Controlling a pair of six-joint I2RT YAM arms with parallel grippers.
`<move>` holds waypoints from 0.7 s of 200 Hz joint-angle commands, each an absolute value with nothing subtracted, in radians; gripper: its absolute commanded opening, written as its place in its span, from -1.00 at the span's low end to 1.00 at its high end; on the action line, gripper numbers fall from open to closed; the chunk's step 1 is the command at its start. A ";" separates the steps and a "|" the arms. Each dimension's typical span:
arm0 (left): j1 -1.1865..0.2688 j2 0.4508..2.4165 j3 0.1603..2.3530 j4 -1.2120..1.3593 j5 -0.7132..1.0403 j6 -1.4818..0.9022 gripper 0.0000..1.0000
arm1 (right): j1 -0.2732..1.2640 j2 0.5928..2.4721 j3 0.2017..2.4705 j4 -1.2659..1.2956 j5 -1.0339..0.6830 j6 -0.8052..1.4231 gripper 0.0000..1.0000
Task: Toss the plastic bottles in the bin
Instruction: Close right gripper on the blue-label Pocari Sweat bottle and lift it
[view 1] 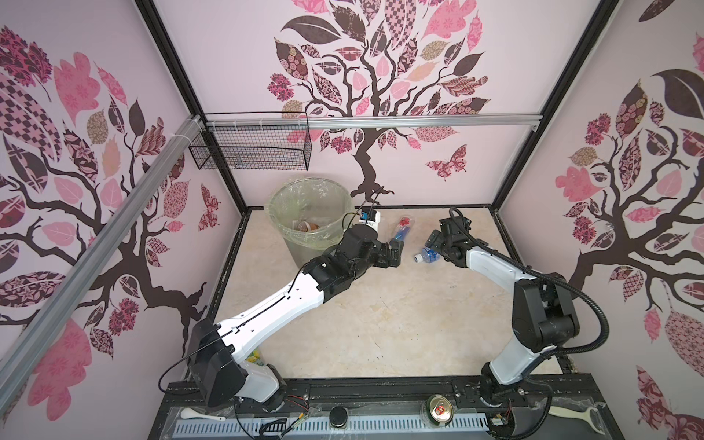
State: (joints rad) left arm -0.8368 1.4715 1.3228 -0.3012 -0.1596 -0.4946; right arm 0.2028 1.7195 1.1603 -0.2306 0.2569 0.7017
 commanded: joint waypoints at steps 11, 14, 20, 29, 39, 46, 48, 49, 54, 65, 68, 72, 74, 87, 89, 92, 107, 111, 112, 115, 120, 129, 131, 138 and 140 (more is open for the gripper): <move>-0.839 1.531 1.323 -0.262 -0.127 -0.512 0.97 | 0.176 1.802 1.205 -0.200 0.213 0.718 0.99; -0.839 1.534 1.324 -0.262 -0.123 -0.513 0.96 | 0.177 1.808 1.207 -0.197 0.210 0.717 0.99; -0.839 1.543 1.324 -0.258 -0.120 -0.513 0.96 | 0.176 1.820 1.214 -0.193 0.206 0.716 0.99; -0.840 1.554 1.328 -0.257 -0.114 -0.512 0.96 | 0.177 1.838 1.218 -0.187 0.201 0.722 0.99; -0.840 1.563 1.331 -0.258 -0.112 -0.511 0.96 | 0.177 1.852 1.218 -0.168 0.195 0.724 0.99; -0.839 1.569 1.333 -0.258 -0.113 -0.507 0.97 | 0.177 1.862 1.219 -0.158 0.194 0.724 0.99; -0.839 1.570 1.331 -0.259 -0.113 -0.505 0.97 | 0.177 1.865 1.219 -0.157 0.194 0.725 0.99; -0.840 1.571 1.331 -0.259 -0.114 -0.506 0.96 | 0.178 1.867 1.220 -0.156 0.193 0.724 0.99; -0.839 1.571 1.330 -0.258 -0.119 -0.505 0.97 | 0.178 1.872 1.224 -0.155 0.194 0.723 0.99; -0.839 1.574 1.324 -0.260 -0.127 -0.509 0.97 | 0.175 1.886 1.234 -0.152 0.191 0.710 0.99; -0.839 1.572 1.321 -0.260 -0.131 -0.512 0.96 | 0.175 1.889 1.240 -0.153 0.190 0.707 0.99; -0.838 1.573 1.313 -0.257 -0.134 -0.517 0.97 | 0.176 1.891 1.242 -0.154 0.192 0.701 0.99; -0.839 1.571 1.309 -0.255 -0.135 -0.522 0.97 | 0.175 1.894 1.243 -0.155 0.192 0.699 0.99; -0.838 1.568 1.283 -0.233 -0.132 -0.535 0.97 | 0.172 1.902 1.242 -0.145 0.199 0.695 0.99; -0.838 1.567 1.281 -0.231 -0.132 -0.535 0.96 | 0.172 1.903 1.241 -0.144 0.198 0.694 0.99; -0.838 1.569 1.279 -0.228 -0.131 -0.535 0.96 | 0.171 1.906 1.241 -0.138 0.195 0.695 0.99; -0.838 1.573 1.274 -0.231 -0.127 -0.535 0.96 | 0.170 1.924 1.242 -0.124 0.182 0.699 0.99; -0.838 1.573 1.274 -0.232 -0.129 -0.535 0.97 | 0.170 1.927 1.243 -0.121 0.173 0.701 0.99; -0.839 1.573 1.273 -0.232 -0.129 -0.535 0.97 | 0.169 1.929 1.242 -0.120 0.171 0.701 0.99; -0.839 1.575 1.274 -0.232 -0.129 -0.535 0.96 | 0.170 1.932 1.242 -0.116 0.163 0.701 0.99; -0.837 1.575 1.274 -0.233 -0.131 -0.534 0.96 | 0.170 1.937 1.242 -0.111 0.150 0.703 0.99; -0.832 1.579 1.274 -0.233 -0.125 -0.537 0.96 | 0.169 1.946 1.239 -0.101 0.131 0.701 0.99; -0.830 1.581 1.276 -0.233 -0.123 -0.537 0.96 | 0.169 1.946 1.238 -0.098 0.127 0.703 0.99; -0.826 1.582 1.279 -0.234 -0.115 -0.538 0.97 | 0.170 1.951 1.232 -0.089 0.121 0.705 0.97; -0.825 1.583 1.280 -0.236 -0.113 -0.541 0.97 | 0.169 1.952 1.231 -0.087 0.121 0.706 0.96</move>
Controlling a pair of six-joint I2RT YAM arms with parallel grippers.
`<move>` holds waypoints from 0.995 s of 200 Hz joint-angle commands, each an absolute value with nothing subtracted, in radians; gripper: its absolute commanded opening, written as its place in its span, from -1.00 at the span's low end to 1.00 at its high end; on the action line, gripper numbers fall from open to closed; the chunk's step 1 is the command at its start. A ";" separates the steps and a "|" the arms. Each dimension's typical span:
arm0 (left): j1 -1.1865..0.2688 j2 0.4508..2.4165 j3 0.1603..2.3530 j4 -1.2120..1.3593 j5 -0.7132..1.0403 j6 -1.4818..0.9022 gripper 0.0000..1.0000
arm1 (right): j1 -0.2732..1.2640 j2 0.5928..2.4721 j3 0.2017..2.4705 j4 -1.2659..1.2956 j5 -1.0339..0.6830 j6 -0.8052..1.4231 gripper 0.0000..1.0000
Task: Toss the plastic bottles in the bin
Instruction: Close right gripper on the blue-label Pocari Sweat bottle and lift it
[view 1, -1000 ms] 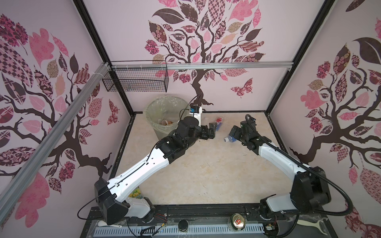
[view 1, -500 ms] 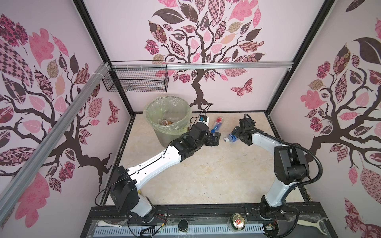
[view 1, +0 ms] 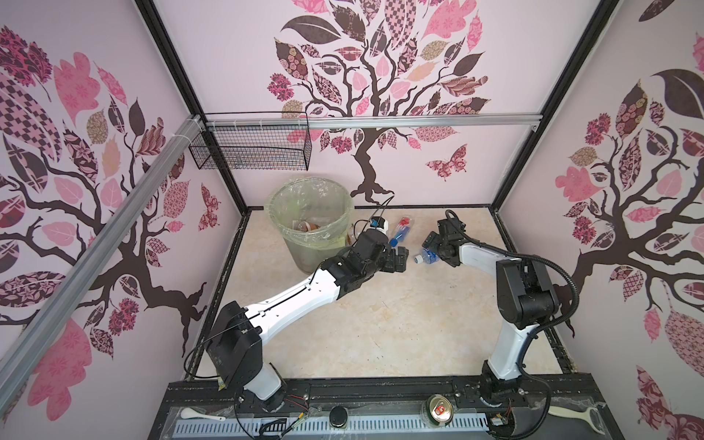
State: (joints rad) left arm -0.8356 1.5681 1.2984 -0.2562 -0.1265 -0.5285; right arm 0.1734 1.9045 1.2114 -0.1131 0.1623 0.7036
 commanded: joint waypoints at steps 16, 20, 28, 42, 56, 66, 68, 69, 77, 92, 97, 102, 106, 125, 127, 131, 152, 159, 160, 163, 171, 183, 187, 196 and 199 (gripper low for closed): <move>-0.820 1.587 1.292 -0.250 -0.106 -0.547 0.97 | 0.170 1.959 1.225 -0.079 0.110 0.713 0.88; -0.819 1.587 1.296 -0.256 -0.103 -0.548 0.96 | 0.169 1.960 1.225 -0.078 0.106 0.712 0.85; -0.818 1.584 1.303 -0.269 -0.100 -0.548 0.97 | 0.169 1.958 1.223 -0.077 0.098 0.712 0.79; -0.818 1.577 1.315 -0.298 -0.100 -0.544 0.97 | 0.170 1.951 1.213 -0.067 0.086 0.712 0.60; -0.818 1.563 1.318 -0.324 -0.102 -0.538 0.96 | 0.169 1.944 1.203 -0.058 0.075 0.712 0.45; -0.818 1.549 1.312 -0.337 -0.109 -0.543 0.96 | 0.169 1.941 1.193 -0.050 0.063 0.710 0.39; -0.818 1.545 1.311 -0.338 -0.109 -0.543 0.96 | 0.170 1.939 1.190 -0.048 0.062 0.710 0.39; -0.818 1.543 1.309 -0.338 -0.110 -0.543 0.96 | 0.169 1.939 1.188 -0.048 0.062 0.709 0.38; -0.818 1.528 1.294 -0.338 -0.117 -0.550 0.96 | 0.169 1.938 1.178 -0.046 0.053 0.707 0.35; -0.818 1.497 1.255 -0.333 -0.136 -0.573 0.97 | 0.169 1.924 1.156 -0.047 0.024 0.701 0.27; -0.818 1.486 1.240 -0.329 -0.139 -0.583 0.97 | 0.169 1.916 1.148 -0.048 0.012 0.698 0.25; -0.818 1.477 1.225 -0.322 -0.144 -0.592 0.97 | 0.169 1.906 1.136 -0.045 0.004 0.697 0.22; -0.818 1.471 1.216 -0.320 -0.147 -0.599 0.96 | 0.170 1.898 1.124 -0.040 -0.003 0.698 0.19; -0.818 1.443 1.184 -0.323 -0.154 -0.623 0.96 | 0.170 1.840 1.044 0.004 -0.036 0.695 0.12; -0.818 1.440 1.181 -0.324 -0.154 -0.626 0.96 | 0.169 1.835 1.036 0.008 -0.039 0.695 0.11; -0.818 1.432 1.173 -0.323 -0.156 -0.632 0.97 | 0.169 1.821 1.019 0.014 -0.046 0.695 0.11; -0.818 1.400 1.128 -0.312 -0.159 -0.681 0.96 | 0.171 1.747 0.932 0.049 -0.075 0.688 0.10; -0.818 1.396 1.119 -0.308 -0.151 -0.689 0.96 | 0.172 1.720 0.904 0.059 -0.082 0.686 0.10; -0.818 1.396 1.117 -0.308 -0.151 -0.691 0.97 | 0.171 1.717 0.901 0.060 -0.083 0.686 0.10; -0.818 1.392 1.114 -0.307 -0.146 -0.695 0.97 | 0.171 1.705 0.889 0.067 -0.087 0.685 0.10; -0.818 1.391 1.108 -0.305 -0.134 -0.704 0.97 | 0.170 1.676 0.863 0.080 -0.101 0.682 0.09; -0.818 1.391 1.102 -0.304 -0.118 -0.717 0.96 | 0.174 1.636 0.836 0.081 -0.123 0.676 0.09; -0.818 1.391 1.101 -0.305 -0.116 -0.723 0.96 | 0.175 1.623 0.830 0.080 -0.132 0.675 0.09; -0.819 1.390 1.099 -0.302 -0.108 -0.739 0.97 | 0.181 1.590 0.816 0.082 -0.152 0.675 0.09; -0.820 1.391 1.098 -0.299 -0.106 -0.743 0.96 | 0.182 1.578 0.812 0.083 -0.159 0.677 0.08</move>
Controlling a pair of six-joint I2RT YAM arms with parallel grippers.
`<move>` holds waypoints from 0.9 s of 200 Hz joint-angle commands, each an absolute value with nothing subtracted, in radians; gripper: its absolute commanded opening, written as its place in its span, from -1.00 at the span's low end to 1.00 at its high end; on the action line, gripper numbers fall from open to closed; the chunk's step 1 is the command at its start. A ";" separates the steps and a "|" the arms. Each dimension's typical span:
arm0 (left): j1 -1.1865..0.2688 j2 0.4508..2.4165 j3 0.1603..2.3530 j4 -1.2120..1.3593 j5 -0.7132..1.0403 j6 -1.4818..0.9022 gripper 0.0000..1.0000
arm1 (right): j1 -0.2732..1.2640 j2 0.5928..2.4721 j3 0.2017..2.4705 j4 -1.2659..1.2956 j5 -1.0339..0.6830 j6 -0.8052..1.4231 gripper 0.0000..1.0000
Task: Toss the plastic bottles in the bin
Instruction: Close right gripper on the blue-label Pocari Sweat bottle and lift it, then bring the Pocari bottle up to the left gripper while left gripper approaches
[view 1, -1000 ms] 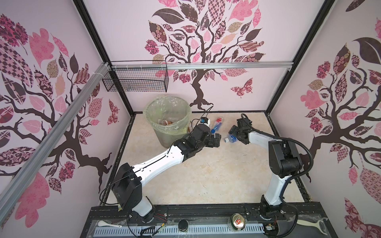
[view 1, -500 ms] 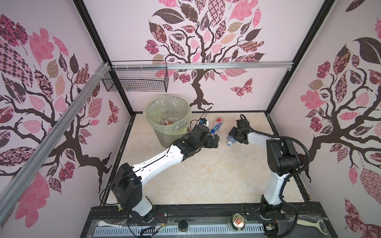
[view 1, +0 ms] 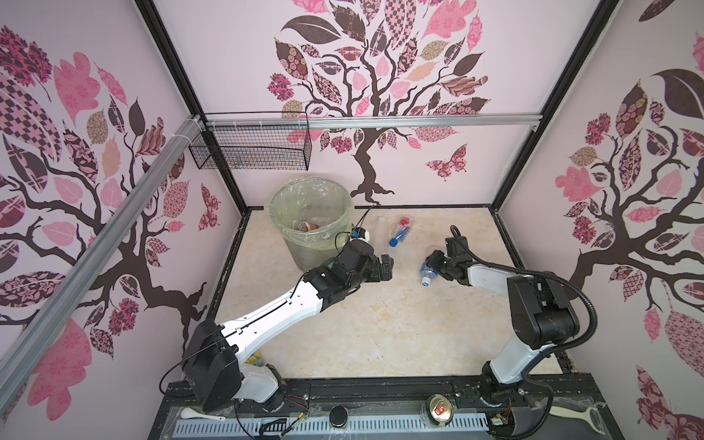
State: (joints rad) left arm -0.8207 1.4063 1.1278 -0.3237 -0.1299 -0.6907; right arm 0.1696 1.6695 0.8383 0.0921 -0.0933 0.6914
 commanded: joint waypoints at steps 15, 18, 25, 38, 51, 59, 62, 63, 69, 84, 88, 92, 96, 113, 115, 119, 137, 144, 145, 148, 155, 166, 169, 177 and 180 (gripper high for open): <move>-0.820 1.391 1.103 -0.285 -0.086 -0.756 0.97 | 0.203 1.516 0.805 0.072 -0.169 0.675 0.08; -0.819 1.391 1.104 -0.280 -0.083 -0.759 0.97 | 0.208 1.502 0.805 0.070 -0.170 0.675 0.09; -0.821 1.396 1.107 -0.270 -0.077 -0.764 0.97 | 0.216 1.475 0.809 0.063 -0.175 0.677 0.09; -0.826 1.403 1.114 -0.260 -0.064 -0.772 0.96 | 0.233 1.431 0.827 0.041 -0.190 0.688 0.09; -0.840 1.415 1.124 -0.251 -0.054 -0.772 0.97 | 0.253 1.391 0.861 0.009 -0.193 0.699 0.09; -0.850 1.421 1.127 -0.243 -0.045 -0.769 0.97 | 0.265 1.367 0.881 -0.007 -0.186 0.704 0.09; -0.854 1.423 1.130 -0.239 -0.043 -0.767 0.96 | 0.270 1.359 0.889 -0.012 -0.186 0.707 0.09; -0.856 1.424 1.130 -0.239 -0.042 -0.767 0.97 | 0.270 1.359 0.889 -0.012 -0.186 0.707 0.09; -0.863 1.429 1.134 -0.233 -0.037 -0.766 0.96 | 0.278 1.343 0.904 -0.019 -0.186 0.714 0.08; -0.874 1.442 1.140 -0.222 -0.025 -0.764 0.96 | 0.298 1.307 0.939 -0.037 -0.186 0.732 0.09; -0.876 1.445 1.142 -0.218 -0.021 -0.765 0.97 | 0.304 1.300 0.947 -0.041 -0.190 0.737 0.09; -0.878 1.449 1.143 -0.215 -0.018 -0.767 0.96 | 0.309 1.293 0.953 -0.043 -0.192 0.743 0.08; -0.878 1.450 1.144 -0.212 -0.017 -0.771 0.96 | 0.313 1.286 0.958 -0.044 -0.198 0.749 0.09; -0.879 1.454 1.145 -0.202 -0.020 -0.778 0.96 | 0.332 1.256 0.965 -0.039 -0.214 0.781 0.09; -0.879 1.454 1.144 -0.201 -0.021 -0.779 0.97 | 0.334 1.252 0.965 -0.037 -0.215 0.784 0.09; -0.879 1.454 1.146 -0.198 -0.022 -0.781 0.96 | 0.338 1.245 0.965 -0.035 -0.217 0.790 0.09; -0.879 1.453 1.155 -0.195 -0.026 -0.782 0.96 | 0.362 1.215 0.959 -0.025 -0.221 0.816 0.09; -0.879 1.457 1.159 -0.190 -0.026 -0.782 0.97 | 0.377 1.203 0.956 -0.018 -0.221 0.824 0.09; -0.879 1.457 1.161 -0.189 -0.025 -0.782 0.97 | 0.377 1.203 0.956 -0.018 -0.221 0.824 0.09; -0.880 1.459 1.165 -0.188 -0.025 -0.781 0.97 | 0.386 1.196 0.955 -0.015 -0.219 0.826 0.09; -0.879 1.464 1.175 -0.189 -0.026 -0.780 0.96 | 0.401 1.187 0.956 -0.015 -0.211 0.829 0.08; -0.880 1.474 1.194 -0.191 -0.021 -0.773 0.96 | 0.420 1.179 0.959 -0.015 -0.206 0.829 0.09; -0.880 1.477 1.199 -0.193 -0.020 -0.772 0.97 | 0.424 1.176 0.959 -0.015 -0.205 0.830 0.09; -0.879 1.484 1.207 -0.192 -0.017 -0.770 0.97 | 0.433 1.169 0.958 -0.016 -0.201 0.833 0.08; -0.880 1.484 1.210 -0.191 -0.016 -0.772 0.96 | 0.435 1.167 0.959 -0.015 -0.202 0.835 0.09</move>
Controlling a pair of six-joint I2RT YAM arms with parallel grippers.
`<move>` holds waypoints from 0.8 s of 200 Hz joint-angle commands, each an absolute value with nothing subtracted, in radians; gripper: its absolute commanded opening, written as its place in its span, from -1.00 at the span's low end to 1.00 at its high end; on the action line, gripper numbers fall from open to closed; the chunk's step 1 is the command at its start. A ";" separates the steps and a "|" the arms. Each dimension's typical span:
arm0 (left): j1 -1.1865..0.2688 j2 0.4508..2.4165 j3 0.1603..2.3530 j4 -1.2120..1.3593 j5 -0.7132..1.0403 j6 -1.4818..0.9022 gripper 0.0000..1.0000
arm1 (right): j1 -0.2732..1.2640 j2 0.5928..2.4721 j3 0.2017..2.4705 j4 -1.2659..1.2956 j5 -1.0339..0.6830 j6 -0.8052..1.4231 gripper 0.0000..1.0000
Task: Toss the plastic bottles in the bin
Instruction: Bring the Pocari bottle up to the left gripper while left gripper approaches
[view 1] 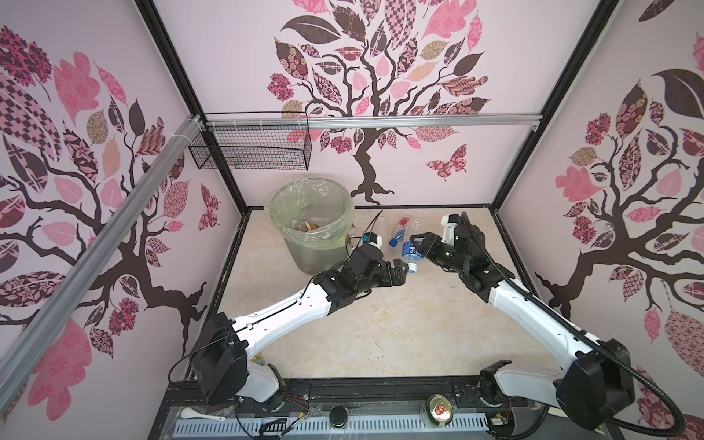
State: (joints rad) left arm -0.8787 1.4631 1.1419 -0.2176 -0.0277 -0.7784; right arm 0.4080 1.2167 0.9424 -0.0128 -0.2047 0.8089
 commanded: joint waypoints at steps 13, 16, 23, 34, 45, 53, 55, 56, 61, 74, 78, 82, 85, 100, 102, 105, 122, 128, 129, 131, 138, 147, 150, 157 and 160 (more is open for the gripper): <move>-0.879 1.488 1.210 -0.180 -0.017 -0.780 0.96 | 0.438 1.153 0.953 -0.016 -0.205 0.840 0.09; -0.879 1.488 1.208 -0.177 -0.017 -0.781 0.96 | 0.439 1.149 0.952 -0.016 -0.206 0.843 0.09; -0.880 1.486 1.206 -0.172 -0.017 -0.783 0.96 | 0.439 1.139 0.946 -0.015 -0.207 0.846 0.09; -0.879 1.483 1.202 -0.165 -0.018 -0.787 0.97 | 0.440 1.126 0.935 -0.010 -0.204 0.852 0.09; -0.879 1.480 1.197 -0.152 -0.018 -0.791 0.97 | 0.441 1.116 0.929 -0.006 -0.204 0.859 0.09; -0.879 1.481 1.194 -0.141 -0.016 -0.795 0.96 | 0.442 1.111 0.926 -0.003 -0.206 0.864 0.08; -0.880 1.482 1.193 -0.140 -0.014 -0.795 0.97 | 0.442 1.109 0.924 -0.003 -0.208 0.865 0.09; -0.879 1.482 1.193 -0.140 -0.013 -0.796 0.96 | 0.442 1.109 0.924 -0.002 -0.207 0.866 0.09; -0.879 1.483 1.193 -0.134 -0.014 -0.796 0.96 | 0.442 1.107 0.921 0.001 -0.209 0.869 0.08; -0.879 1.485 1.192 -0.122 -0.009 -0.804 0.97 | 0.444 1.106 0.917 0.007 -0.210 0.876 0.09; -0.879 1.486 1.191 -0.115 -0.006 -0.806 0.97 | 0.446 1.106 0.916 0.008 -0.210 0.878 0.09; -0.879 1.486 1.188 -0.106 -0.002 -0.809 0.96 | 0.448 1.107 0.916 0.008 -0.210 0.879 0.08; -0.879 1.486 1.185 -0.098 0.000 -0.810 0.96 | 0.448 1.108 0.914 0.008 -0.210 0.880 0.08; -0.880 1.482 1.174 -0.061 0.009 -0.820 0.96 | 0.451 1.111 0.910 0.016 -0.215 0.888 0.08; -0.881 1.482 1.173 -0.060 0.009 -0.820 0.96 | 0.451 1.112 0.910 0.015 -0.215 0.889 0.08; -0.881 1.482 1.173 -0.059 0.007 -0.821 0.96 | 0.451 1.112 0.909 0.018 -0.216 0.890 0.09; -0.881 1.478 1.173 -0.054 -0.006 -0.814 0.94 | 0.452 1.112 0.904 0.026 -0.221 0.900 0.09; -0.881 1.476 1.172 -0.050 -0.010 -0.811 0.94 | 0.454 1.112 0.904 0.026 -0.222 0.901 0.08; -0.881 1.476 1.172 -0.049 -0.010 -0.811 0.93 | 0.454 1.111 0.904 0.027 -0.222 0.901 0.08; -0.881 1.475 1.171 -0.049 -0.010 -0.809 0.93 | 0.454 1.111 0.903 0.027 -0.222 0.902 0.09; -0.881 1.476 1.172 -0.042 -0.014 -0.807 0.92 | 0.454 1.111 0.903 0.028 -0.222 0.905 0.09; -0.881 1.481 1.176 -0.040 -0.015 -0.805 0.90 | 0.455 1.109 0.901 0.031 -0.222 0.907 0.09; -0.881 1.483 1.178 -0.040 -0.014 -0.805 0.89 | 0.456 1.109 0.901 0.031 -0.222 0.908 0.09; -0.881 1.490 1.184 -0.041 -0.016 -0.804 0.88 | 0.454 1.108 0.900 0.032 -0.222 0.910 0.09; -0.881 1.492 1.186 -0.044 -0.016 -0.802 0.87 | 0.455 1.108 0.900 0.032 -0.224 0.911 0.09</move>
State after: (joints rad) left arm -0.8841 1.4731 1.1637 -0.0830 0.0013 -0.8116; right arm 0.4484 1.1465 0.9047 0.0093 -0.2104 0.8940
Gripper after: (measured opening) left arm 0.945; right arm 0.546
